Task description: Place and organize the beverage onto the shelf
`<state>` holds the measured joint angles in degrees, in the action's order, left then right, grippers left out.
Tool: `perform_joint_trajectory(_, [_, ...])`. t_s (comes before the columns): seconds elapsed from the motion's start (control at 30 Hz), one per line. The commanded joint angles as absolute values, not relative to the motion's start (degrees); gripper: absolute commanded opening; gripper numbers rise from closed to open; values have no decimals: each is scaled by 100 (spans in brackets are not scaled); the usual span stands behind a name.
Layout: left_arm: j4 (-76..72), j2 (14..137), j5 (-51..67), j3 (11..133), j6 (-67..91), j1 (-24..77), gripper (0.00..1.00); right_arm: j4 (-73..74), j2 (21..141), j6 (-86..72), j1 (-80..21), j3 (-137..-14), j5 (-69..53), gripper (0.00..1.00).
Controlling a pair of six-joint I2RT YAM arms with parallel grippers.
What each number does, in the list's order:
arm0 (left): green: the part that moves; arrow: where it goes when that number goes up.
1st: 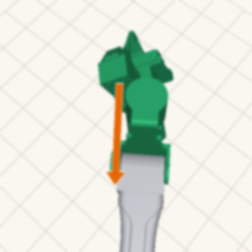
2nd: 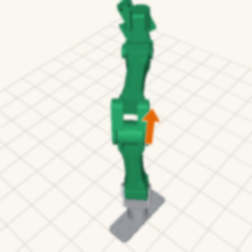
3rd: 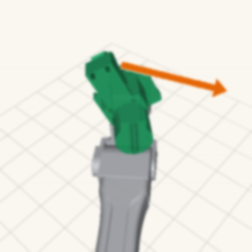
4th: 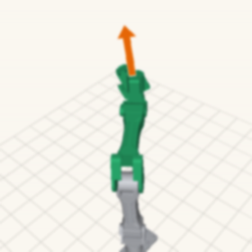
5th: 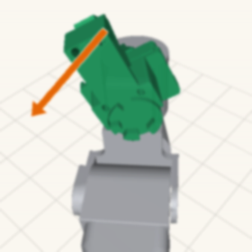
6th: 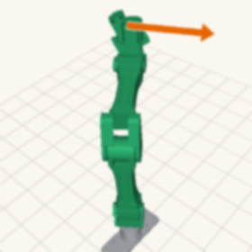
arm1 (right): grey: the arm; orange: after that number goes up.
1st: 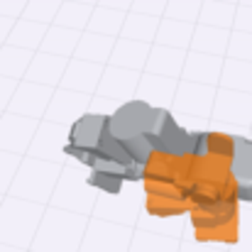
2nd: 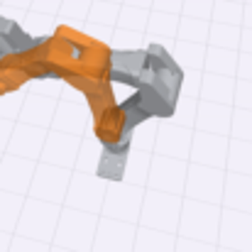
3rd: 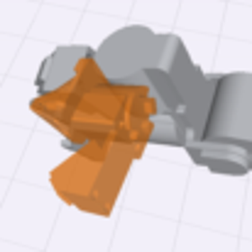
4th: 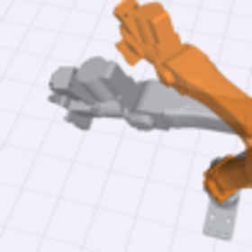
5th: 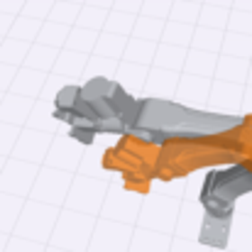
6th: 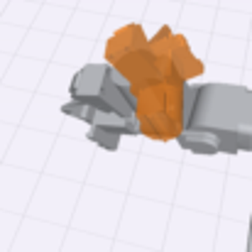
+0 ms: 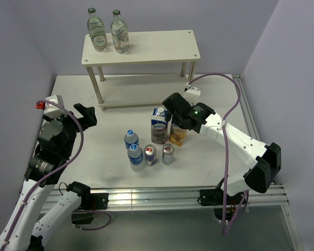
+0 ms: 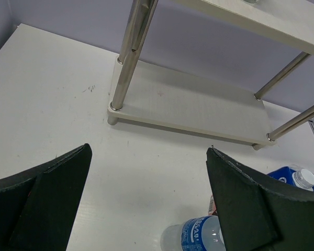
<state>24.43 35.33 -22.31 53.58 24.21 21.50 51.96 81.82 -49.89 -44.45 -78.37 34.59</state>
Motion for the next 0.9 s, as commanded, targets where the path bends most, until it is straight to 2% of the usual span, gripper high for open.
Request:
perform_joint_trajectory(0.0, [2224, 3472, -2171, 5317, 2364, 2127, 98, 5133, 8086, -5159, -4509, -7813, 3639, 86])
perform_joint_trajectory(0.07, [2232, 3480, -2180, 5317, 2373, 2127, 98, 5124, 8095, -5133, -4500, -7813, 3691, 77])
perform_joint_trajectory(0.1, [2232, 3489, -2188, 5309, 2364, 2127, 98, 5115, 8095, -5115, -4500, -7805, 3691, 63])
perform_joint_trajectory(0.13, [2232, 3489, -2197, 5309, 2364, 2127, 98, 5089, 8095, -5107, -4500, -7805, 3700, 53])
perform_joint_trajectory(0.17, [2241, 3489, -2206, 5309, 2364, 2127, 98, 5080, 8095, -5089, -4500, -7805, 3700, 35])
perform_joint_trajectory(0.3, [2224, 3489, -2224, 5300, 2373, 2127, 98, 5212, 8104, -5080, -4500, -7962, 3849, 6])
perform_joint_trajectory(0.4, [2215, 3507, -2250, 5291, 2364, 2127, 98, 5404, 8077, -4975, -4500, -8261, 3929, 1])
perform_joint_trajectory(0.6, [2224, 3533, -2259, 5291, 2364, 2127, 98, 5730, 8252, -4545, -4500, -9455, 4174, 0])
perform_joint_trajectory(0.87, [2224, 3551, -2338, 5273, 2355, 2127, 98, 6530, 9122, -3517, -4412, -12697, 4500, 0])
